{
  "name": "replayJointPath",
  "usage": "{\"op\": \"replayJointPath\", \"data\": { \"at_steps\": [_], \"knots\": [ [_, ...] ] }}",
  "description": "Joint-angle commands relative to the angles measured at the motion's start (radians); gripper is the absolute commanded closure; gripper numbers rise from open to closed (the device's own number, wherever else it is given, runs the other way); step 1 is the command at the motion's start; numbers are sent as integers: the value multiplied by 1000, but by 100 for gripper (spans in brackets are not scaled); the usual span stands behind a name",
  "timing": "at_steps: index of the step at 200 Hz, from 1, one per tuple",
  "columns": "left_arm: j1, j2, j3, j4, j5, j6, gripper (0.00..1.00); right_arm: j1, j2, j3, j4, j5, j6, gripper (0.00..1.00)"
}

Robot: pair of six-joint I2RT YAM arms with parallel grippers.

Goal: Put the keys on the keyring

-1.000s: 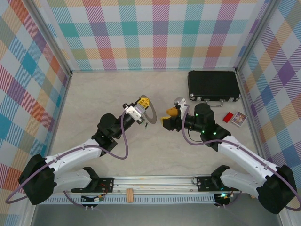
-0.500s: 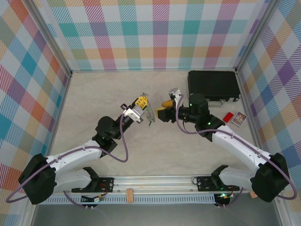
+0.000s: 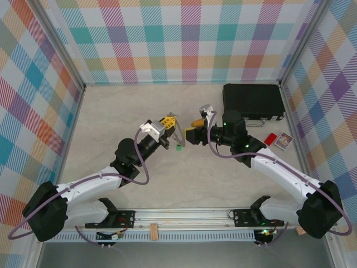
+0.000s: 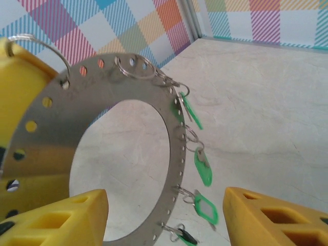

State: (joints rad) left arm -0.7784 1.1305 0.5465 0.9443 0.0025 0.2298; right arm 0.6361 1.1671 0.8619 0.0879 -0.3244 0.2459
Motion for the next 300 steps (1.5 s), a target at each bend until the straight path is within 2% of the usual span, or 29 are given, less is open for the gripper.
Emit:
{"op": "replayJointPath", "data": {
  "at_steps": [1,42,67,89,113,121,149,175,189,219,241,300],
  "knots": [
    [-13,12,-33,70,23,-184,100,-2,-47,-39,7,35,11,38],
    [-8,28,-47,68,89,-294,100,-18,-104,-132,107,106,29,41],
    [17,61,-51,133,171,-395,100,-55,-109,-119,72,45,57,42],
    [58,119,-45,226,293,-523,100,-79,-121,-129,104,-20,73,43],
    [108,193,-52,392,385,-662,100,-111,-127,-126,147,-139,96,43],
    [119,204,-47,397,396,-690,100,-121,-123,-124,163,-182,109,44],
    [125,207,-39,391,418,-700,100,-138,-110,-121,224,-297,143,50],
    [125,200,-36,392,426,-708,100,-138,-59,-104,268,-358,161,61],
    [125,198,-33,392,440,-727,100,-138,-28,-101,307,-388,183,73],
    [125,197,-23,390,475,-755,100,-138,20,-84,366,-428,218,69],
    [125,191,-26,388,460,-759,100,-139,34,-84,405,-463,240,69],
    [125,194,-16,390,476,-777,100,-141,28,-87,418,-455,245,69]
  ]
}}
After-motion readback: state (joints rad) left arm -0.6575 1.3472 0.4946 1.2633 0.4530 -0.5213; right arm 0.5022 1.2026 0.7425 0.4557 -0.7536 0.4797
